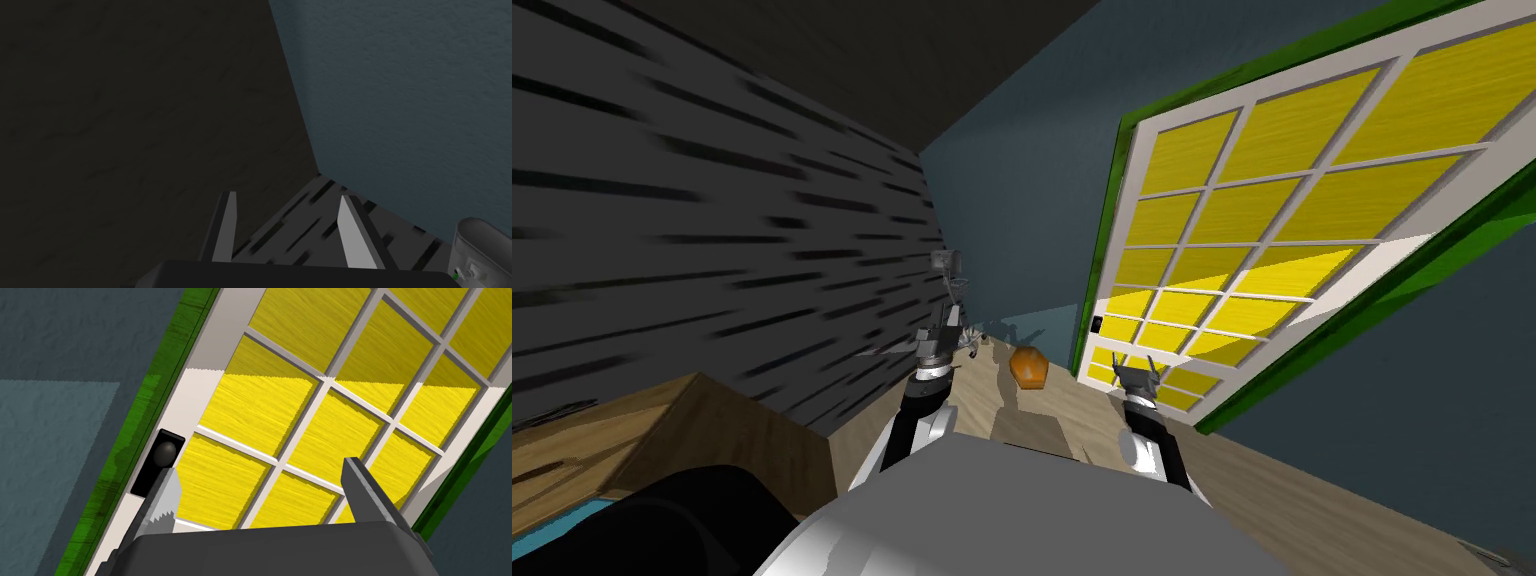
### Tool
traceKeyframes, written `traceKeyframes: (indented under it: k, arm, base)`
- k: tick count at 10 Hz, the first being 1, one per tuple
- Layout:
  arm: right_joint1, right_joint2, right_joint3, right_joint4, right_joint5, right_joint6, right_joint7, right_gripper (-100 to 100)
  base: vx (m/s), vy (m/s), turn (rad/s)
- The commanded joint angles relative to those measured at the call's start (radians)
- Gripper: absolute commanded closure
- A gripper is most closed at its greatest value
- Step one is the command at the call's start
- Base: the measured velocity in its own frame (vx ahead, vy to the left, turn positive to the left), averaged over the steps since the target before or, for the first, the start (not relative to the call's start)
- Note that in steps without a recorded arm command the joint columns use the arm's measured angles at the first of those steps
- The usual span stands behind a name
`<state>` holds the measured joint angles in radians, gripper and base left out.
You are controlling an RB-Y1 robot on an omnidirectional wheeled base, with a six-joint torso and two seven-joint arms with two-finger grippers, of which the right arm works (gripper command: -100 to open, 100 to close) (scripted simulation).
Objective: Pull the door open
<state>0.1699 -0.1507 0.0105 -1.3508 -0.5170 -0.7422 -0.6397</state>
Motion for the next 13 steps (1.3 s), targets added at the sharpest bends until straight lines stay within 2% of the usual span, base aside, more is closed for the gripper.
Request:
traceKeyframes:
  k: [1, 5, 6, 8, 13]
  arm:
    - [-0.011, -0.005, -0.005, 0.029, -0.016, -0.002, -0.016, -100]
    - [-0.06, -0.021, -0.013, 0.161, -0.102, -0.047, -0.104, -100]
    - [-0.06, -0.021, -0.013, 0.168, -0.102, -0.047, -0.104, -100]
    - [-0.084, -0.029, -0.018, 0.227, -0.144, -0.069, -0.147, -100]
    - [-0.142, -0.047, -0.028, 0.393, -0.244, -0.121, -0.249, -100]
  base:
    - [0.048, -0.045, 0.081]
    - [0.056, -0.056, 0.193]
    - [0.045, -0.05, 0.06]
    - [0.04, -0.039, 0.166]
    - [0.053, -0.071, 0.205]
